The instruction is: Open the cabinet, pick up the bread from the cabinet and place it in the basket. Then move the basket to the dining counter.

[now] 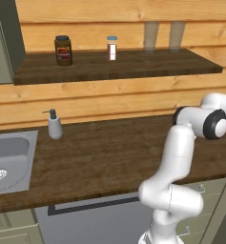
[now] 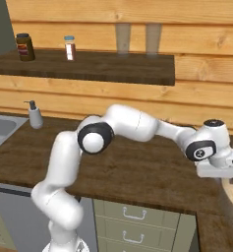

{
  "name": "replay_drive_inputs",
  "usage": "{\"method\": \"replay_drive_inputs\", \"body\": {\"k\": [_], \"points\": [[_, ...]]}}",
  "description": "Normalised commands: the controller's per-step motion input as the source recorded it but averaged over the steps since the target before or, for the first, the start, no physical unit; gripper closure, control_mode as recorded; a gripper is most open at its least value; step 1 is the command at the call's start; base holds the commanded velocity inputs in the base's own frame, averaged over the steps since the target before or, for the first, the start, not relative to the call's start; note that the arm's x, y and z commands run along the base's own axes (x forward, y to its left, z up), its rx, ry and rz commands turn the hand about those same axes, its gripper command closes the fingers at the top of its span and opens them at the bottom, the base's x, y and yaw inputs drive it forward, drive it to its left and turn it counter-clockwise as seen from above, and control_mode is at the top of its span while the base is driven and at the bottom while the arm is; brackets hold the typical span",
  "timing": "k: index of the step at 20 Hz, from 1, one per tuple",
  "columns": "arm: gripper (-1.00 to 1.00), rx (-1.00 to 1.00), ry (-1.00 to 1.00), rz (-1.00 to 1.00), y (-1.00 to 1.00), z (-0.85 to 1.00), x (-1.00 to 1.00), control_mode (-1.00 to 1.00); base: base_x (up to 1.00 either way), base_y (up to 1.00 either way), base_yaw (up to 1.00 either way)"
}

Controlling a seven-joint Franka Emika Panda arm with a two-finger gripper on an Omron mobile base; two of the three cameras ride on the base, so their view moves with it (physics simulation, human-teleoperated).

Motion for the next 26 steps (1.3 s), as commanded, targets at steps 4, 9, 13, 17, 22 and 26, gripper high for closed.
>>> {"method": "replay_drive_inputs", "body": {"k": [4, 9, 13, 17, 22, 26], "points": [[-1.00, 0.01, -0.05, 0.00, 0.51, 0.40, -0.62, -1.00, 0.00, 0.00, 0.00], [-1.00, -0.18, -0.21, 0.04, 1.00, 0.21, -0.74, -1.00, 0.00, 0.00, 0.00], [-1.00, -0.30, -0.23, 0.12, 1.00, 0.07, -0.47, -1.00, 0.00, 0.00, 0.00], [-1.00, -0.36, -0.12, 0.14, 1.00, 0.04, -0.25, -1.00, 0.00, 0.00, 0.00], [-1.00, -0.30, 0.03, 0.10, 1.00, 0.44, -0.02, -1.00, 0.00, 0.00, 0.00], [-1.00, -0.11, 0.09, 0.05, 1.00, 0.67, -0.09, -1.00, 0.00, 0.00, 0.00]]}}
